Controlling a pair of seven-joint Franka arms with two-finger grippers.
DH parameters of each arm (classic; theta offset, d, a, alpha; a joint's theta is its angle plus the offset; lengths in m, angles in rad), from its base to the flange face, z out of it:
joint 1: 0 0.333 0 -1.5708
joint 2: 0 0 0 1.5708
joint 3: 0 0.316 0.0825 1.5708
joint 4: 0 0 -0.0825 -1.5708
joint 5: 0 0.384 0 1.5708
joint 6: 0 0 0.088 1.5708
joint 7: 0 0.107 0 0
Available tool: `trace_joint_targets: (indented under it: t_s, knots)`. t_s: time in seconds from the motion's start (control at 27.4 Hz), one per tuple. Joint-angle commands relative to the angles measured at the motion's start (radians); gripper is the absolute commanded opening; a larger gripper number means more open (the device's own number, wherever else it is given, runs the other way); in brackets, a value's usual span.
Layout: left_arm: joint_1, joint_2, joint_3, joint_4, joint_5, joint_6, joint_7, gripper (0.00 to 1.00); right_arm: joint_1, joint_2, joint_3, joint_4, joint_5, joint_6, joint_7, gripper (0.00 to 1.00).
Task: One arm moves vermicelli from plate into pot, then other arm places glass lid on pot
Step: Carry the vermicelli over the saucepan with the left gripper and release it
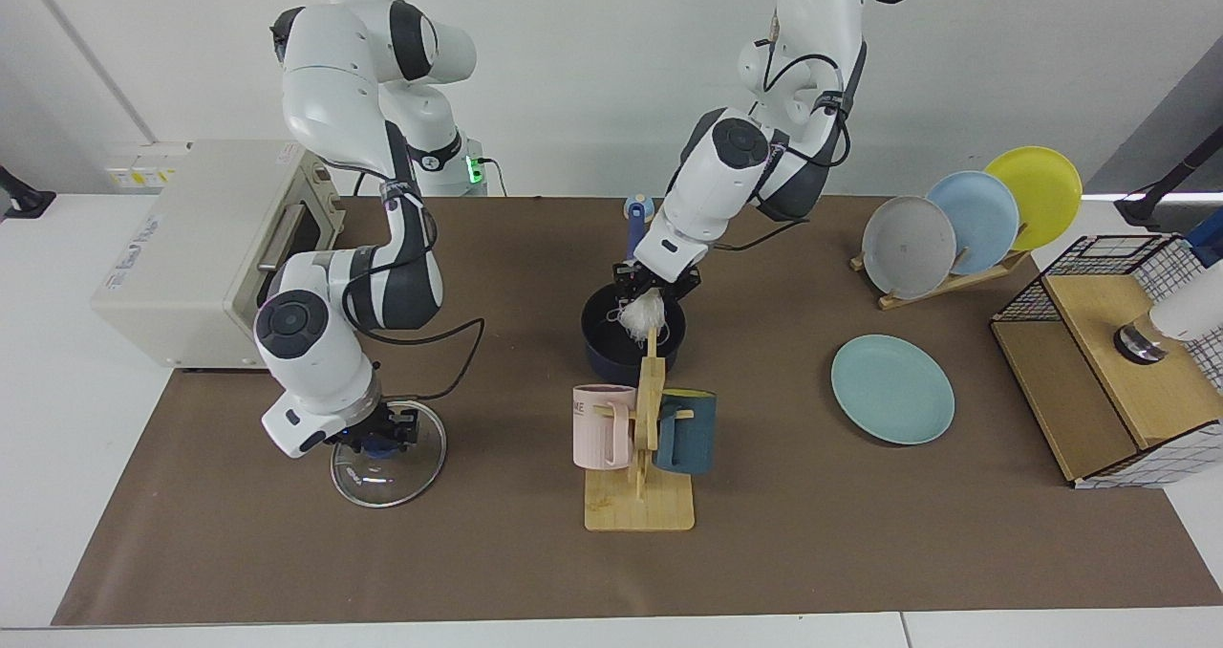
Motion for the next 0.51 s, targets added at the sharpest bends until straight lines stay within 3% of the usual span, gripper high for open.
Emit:
trace_joint_targets:
  t_s: [0.0,0.29,0.47]
  knots:
    - [-0.012,0.042,0.005,-0.009,0.005,0.067,0.011,0.0,-0.011,-0.027,0.009,-0.037,0.005,0.034,0.006,0.0]
    - [-0.013,0.076,0.005,-0.036,0.057,0.119,-0.008,0.0,-0.009,-0.075,0.009,-0.032,0.006,0.028,0.0,0.0]
    - [-0.012,0.082,0.004,-0.073,0.057,0.18,0.0,0.22,-0.008,-0.124,0.011,-0.038,0.008,-0.023,-0.001,0.0]
